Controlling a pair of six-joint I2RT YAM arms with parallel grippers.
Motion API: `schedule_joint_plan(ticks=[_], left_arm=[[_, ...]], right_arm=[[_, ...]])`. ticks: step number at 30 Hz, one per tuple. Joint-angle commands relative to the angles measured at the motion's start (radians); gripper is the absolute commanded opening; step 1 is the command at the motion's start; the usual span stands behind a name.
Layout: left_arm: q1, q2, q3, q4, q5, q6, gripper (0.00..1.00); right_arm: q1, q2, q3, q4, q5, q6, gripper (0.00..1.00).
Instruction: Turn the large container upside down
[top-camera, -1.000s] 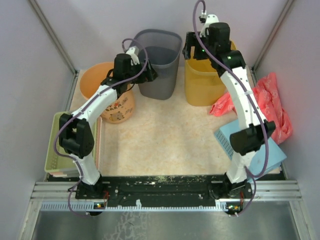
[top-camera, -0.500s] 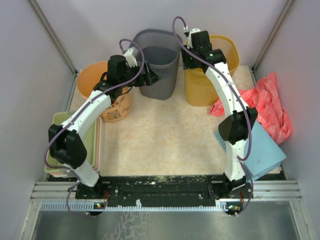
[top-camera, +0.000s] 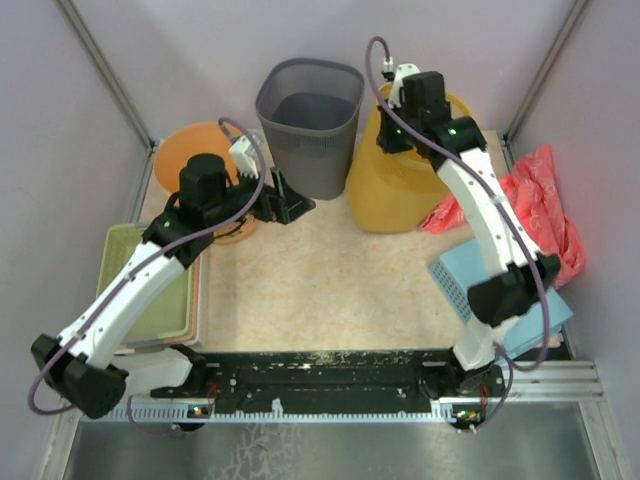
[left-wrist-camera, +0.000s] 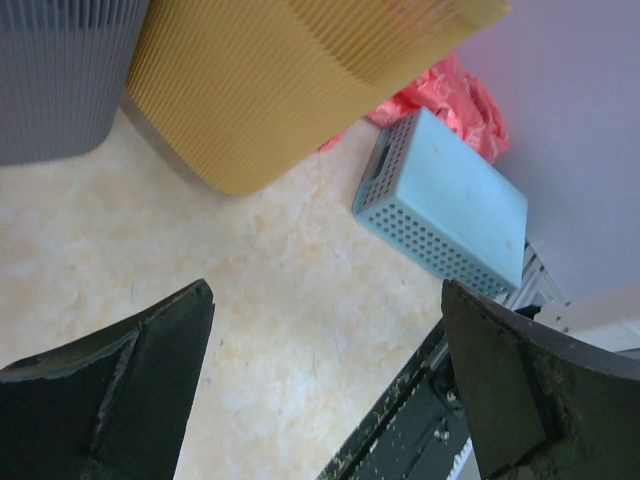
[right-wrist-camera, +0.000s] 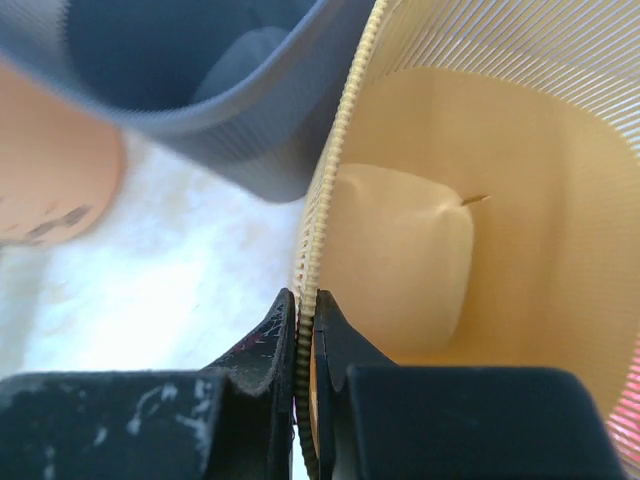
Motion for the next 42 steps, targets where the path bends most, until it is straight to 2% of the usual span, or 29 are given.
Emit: schedule_joint_plan(ticks=[1, 5, 9, 14, 17, 20, 22, 26, 27, 28, 30, 32, 35, 42], left_arm=[[-0.009, -0.149, -0.128, -0.104, -0.119, 0.000, 0.99], [-0.009, -0.268, -0.185, -0.213, -0.266, -0.032, 0.99], [-0.008, -0.352, -0.195, -0.306, -0.332, -0.052, 0.99], [-0.008, -0.383, -0.163, -0.430, -0.263, -0.073, 0.99], [-0.008, -0.417, -0.184, -0.443, -0.214, -0.103, 0.99], [-0.008, -0.446, -0.207, -0.424, -0.225, -0.116, 0.99], [-0.008, -0.444, -0.209, -0.430, -0.231, -0.110, 0.99], [-0.008, -0.431, -0.221, -0.434, -0.214, -0.112, 0.99], [-0.008, -0.433, -0.228, -0.436, -0.213, -0.119, 0.99], [-0.008, -0.435, -0.237, -0.440, -0.212, -0.129, 0.99], [-0.008, -0.443, -0.256, -0.452, -0.218, -0.158, 0.99], [-0.008, -0.450, -0.266, -0.478, -0.234, -0.187, 0.99], [-0.008, -0.479, -0.275, -0.540, -0.309, -0.251, 0.99], [-0.008, -0.568, -0.328, -0.578, -0.367, -0.397, 0.99]], right_arm=[[0.011, -0.350, -0.177, 0.235, -0.201, 0.104, 0.00], [0.011, -0.507, -0.368, 0.306, -0.377, 0.224, 0.00], [0.011, -0.675, -0.639, 0.520, -0.584, 0.422, 0.00], [0.008, -0.813, -0.970, 0.858, -0.719, 0.689, 0.00], [0.005, -0.824, -1.136, 1.047, -0.773, 0.850, 0.00], [0.005, -0.820, -1.295, 1.275, -0.801, 0.991, 0.00], [-0.002, -0.824, -1.355, 1.314, -0.790, 1.012, 0.00], [-0.060, -0.834, -1.385, 1.172, -0.776, 0.925, 0.00], [-0.071, -0.835, -1.380, 1.099, -0.766, 0.878, 0.08], [-0.080, -0.837, -1.375, 1.007, -0.751, 0.830, 0.22], [-0.094, -0.837, -1.356, 0.870, -0.717, 0.730, 0.42], [-0.104, -0.838, -1.327, 0.766, -0.683, 0.655, 0.51], [-0.104, -0.840, -1.274, 0.647, -0.630, 0.565, 0.56], [-0.104, -0.820, -1.172, 0.484, -0.505, 0.436, 0.56]])
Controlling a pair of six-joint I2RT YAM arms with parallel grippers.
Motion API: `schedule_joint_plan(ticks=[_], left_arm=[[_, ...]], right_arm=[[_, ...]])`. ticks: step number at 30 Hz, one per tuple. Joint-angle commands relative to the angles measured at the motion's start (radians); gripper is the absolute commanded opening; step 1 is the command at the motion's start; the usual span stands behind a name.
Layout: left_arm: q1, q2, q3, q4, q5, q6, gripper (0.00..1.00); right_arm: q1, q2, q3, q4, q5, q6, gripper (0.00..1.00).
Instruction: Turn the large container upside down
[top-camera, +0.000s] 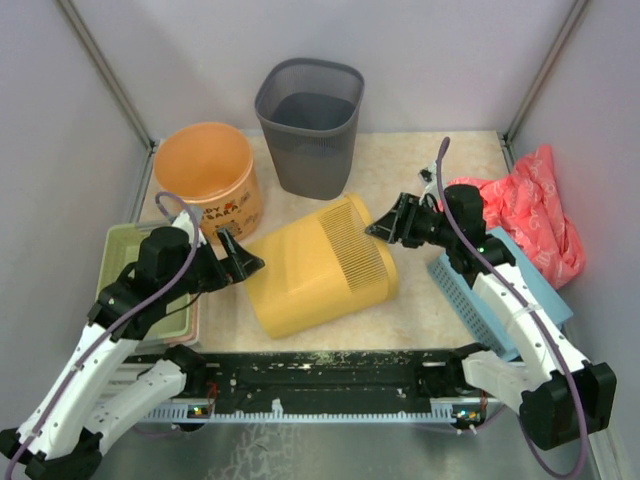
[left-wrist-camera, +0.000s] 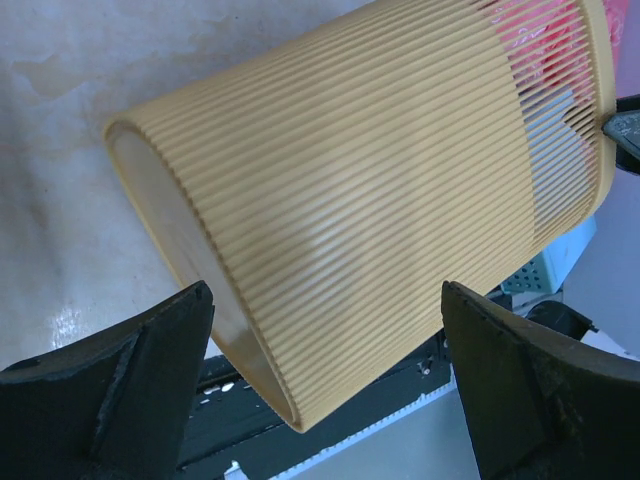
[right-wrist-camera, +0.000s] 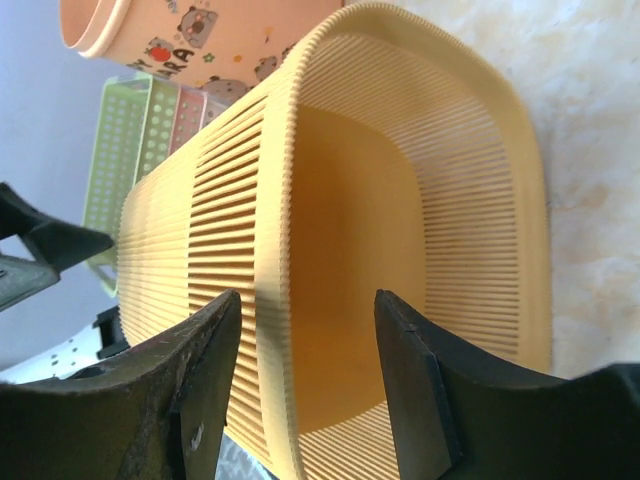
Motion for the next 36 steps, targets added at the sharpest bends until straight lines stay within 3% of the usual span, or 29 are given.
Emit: schedule_joint_plan(ticks=[1, 4, 9, 16, 20, 26, 36], left_arm=[[-0.001, -0.037, -0.008, -0.071, -0.053, -0.108, 0.99], [-0.001, -0.046, -0.025, -0.088, -0.026, -0.129, 0.99], [-0.001, -0.087, -0.146, 0.014, 0.081, -0.183, 0.99], [-0.001, -0.142, -0.254, 0.332, 0.160, -0.218, 0.99], [-0.001, -0.092, -0.203, 0.459, 0.224, -0.212, 0.99], [-0.001, 0.074, -0.039, 0.452, 0.263, -0.113, 0.99], [-0.002, 0.232, 0.146, 0.634, 0.396, -0.103, 0.99]], right_arm=[[0.000, -0.008, 0.093, -0.102, 0.098, -0.131, 0.55], [0.000, 0.000, 0.087, -0.110, 0.117, -0.141, 0.46], [-0.001, 0.006, 0.064, -0.093, 0.120, -0.142, 0.29], [0.000, 0.006, 0.052, -0.095, 0.140, -0.142, 0.08], [-0.002, 0.010, 0.038, -0.095, 0.151, -0.133, 0.06], [-0.067, 0.013, -0.041, 0.005, 0.024, -0.032, 0.06], [-0.128, 0.061, -0.126, 0.100, -0.019, 0.046, 0.05]])
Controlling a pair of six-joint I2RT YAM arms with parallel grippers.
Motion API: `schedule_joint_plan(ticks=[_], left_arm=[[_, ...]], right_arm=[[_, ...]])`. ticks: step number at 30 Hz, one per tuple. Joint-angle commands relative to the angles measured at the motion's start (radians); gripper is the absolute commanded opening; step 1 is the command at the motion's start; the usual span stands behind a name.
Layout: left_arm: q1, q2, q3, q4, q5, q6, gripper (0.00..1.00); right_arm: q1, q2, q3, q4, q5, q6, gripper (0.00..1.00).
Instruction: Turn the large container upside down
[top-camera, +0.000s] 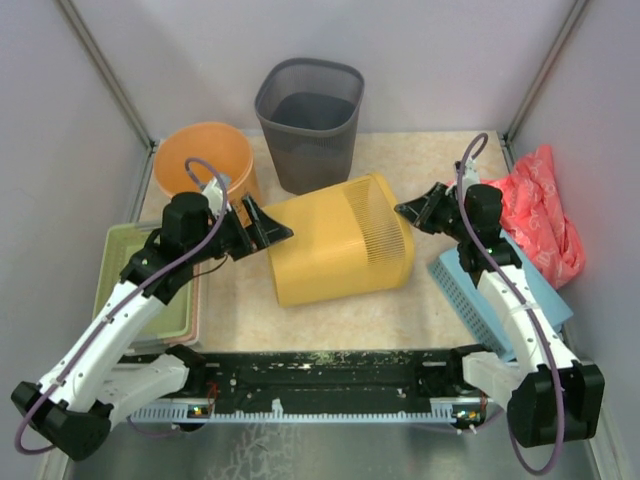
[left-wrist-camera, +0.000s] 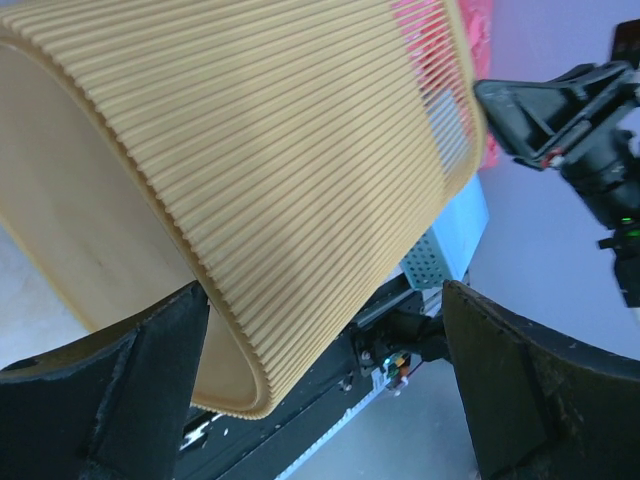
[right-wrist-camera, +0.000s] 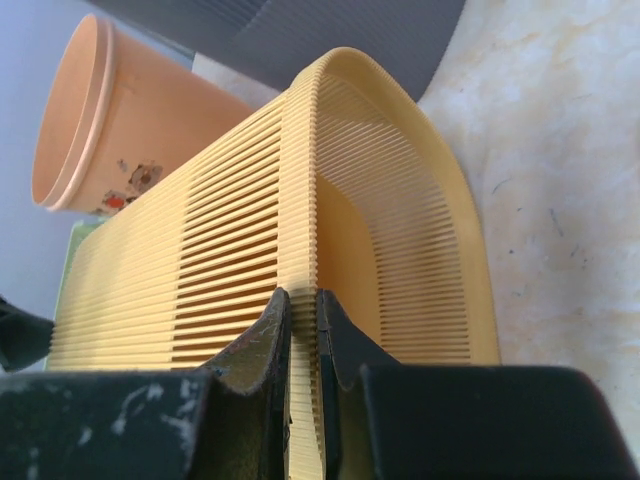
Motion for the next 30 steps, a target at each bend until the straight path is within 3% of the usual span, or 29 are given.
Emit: schedule_joint_plan(ticks=[1, 10, 15, 20, 26, 30], left_arm=[[-0.021, 0.041, 0.147, 0.338, 0.196, -0.022, 0.99], [-0.024, 0.171, 0.242, 0.492, 0.283, -0.053, 0.99], [-0.062, 0.253, 0.222, 0.589, 0.300, -0.080, 0.99], [-0.112, 0.334, 0.231, 0.618, 0.299, -0.068, 0.99], [-0.116, 0.410, 0.504, 0.329, 0.256, 0.165, 0.99], [-0.115, 0.384, 0.639, 0.121, 0.060, 0.300, 0.99]], right_arm=[[0.013, 0.060, -0.083, -0.042, -0.126, 0.052, 0.05], [-0.001, 0.084, -0.174, 0.141, -0.137, 0.227, 0.05], [-0.001, 0.090, -0.223, 0.188, -0.102, 0.279, 0.16], [-0.002, 0.073, -0.178, 0.064, -0.021, 0.212, 0.31], [-0.011, 0.014, -0.003, -0.258, 0.182, 0.004, 0.37], [-0.011, -0.074, 0.095, -0.427, 0.335, -0.124, 0.46]])
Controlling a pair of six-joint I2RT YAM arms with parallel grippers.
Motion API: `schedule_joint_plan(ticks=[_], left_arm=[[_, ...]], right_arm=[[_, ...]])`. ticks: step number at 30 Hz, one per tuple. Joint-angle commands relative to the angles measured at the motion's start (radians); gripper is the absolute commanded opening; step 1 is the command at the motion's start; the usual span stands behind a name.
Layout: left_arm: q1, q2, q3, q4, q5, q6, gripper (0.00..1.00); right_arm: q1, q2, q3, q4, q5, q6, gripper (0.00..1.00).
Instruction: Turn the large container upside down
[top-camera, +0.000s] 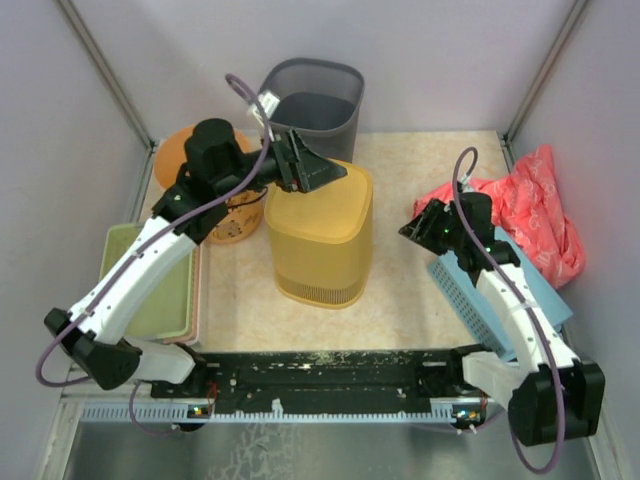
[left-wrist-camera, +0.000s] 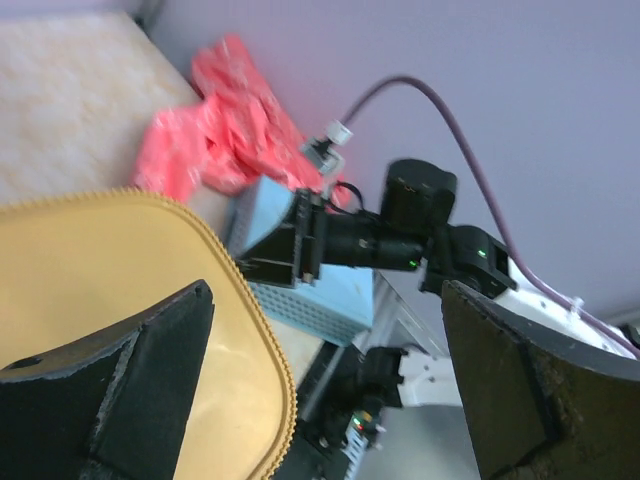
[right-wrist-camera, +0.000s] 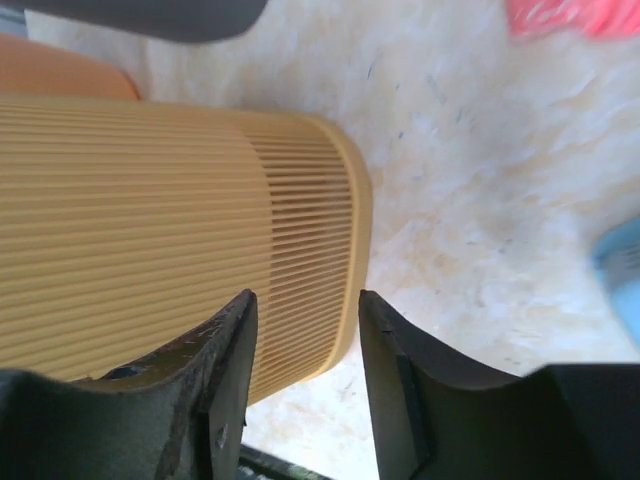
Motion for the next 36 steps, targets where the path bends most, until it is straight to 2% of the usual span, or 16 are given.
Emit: schedule_joint_plan(ticks=[1, 5, 10, 14, 18, 21, 25, 27, 30, 33, 36], left_arm=[[0.001, -0.076, 0.136, -0.240, -0.232, 0.200, 0.99], [0.001, -0.181, 0.064, -0.412, -0.435, 0.223, 0.99], [0.000, -0.278, -0.051, -0.589, -0.565, 0.207, 0.99], [0.000, -0.342, -0.232, -0.484, -0.448, 0.121, 0.99], [-0.023, -0.245, -0.333, -0.193, -0.231, 0.043, 0.99], [-0.070, -0.073, -0.199, -0.085, -0.200, 0.092, 0.99], [-0.091, 0.190, 0.060, -0.058, -0.208, 0.202, 0.99], [-0.090, 0.279, 0.186, -0.104, -0.223, 0.234, 0.99], [-0.091, 0.282, 0.263, -0.167, -0.236, 0.261, 0.99], [-0.090, 0.151, 0.137, -0.142, -0.301, 0.267, 0.99], [-0.090, -0.022, -0.018, -0.176, -0.390, 0.267, 0.99]], right_arm=[[-0.005, -0.134, 0.147, -0.224, 0.219, -0.198, 0.50], [-0.006, -0.235, 0.177, -0.313, 0.284, -0.259, 0.59], [-0.005, -0.340, 0.176, -0.392, 0.290, -0.293, 0.61], [-0.005, -0.387, 0.187, -0.440, 0.314, -0.308, 0.61], [-0.005, -0.416, 0.216, -0.468, 0.342, -0.324, 0.62], [-0.005, -0.443, 0.266, -0.516, 0.390, -0.345, 0.62], [-0.005, -0.477, 0.350, -0.587, 0.446, -0.395, 0.65], [-0.006, -0.492, 0.382, -0.604, 0.439, -0.429, 0.66], [-0.003, -0.508, 0.405, -0.611, 0.325, -0.489, 0.66], [0.004, -0.533, 0.348, -0.559, 0.062, -0.545, 0.66], [0.009, -0.516, 0.280, -0.472, -0.233, -0.533, 0.69]])
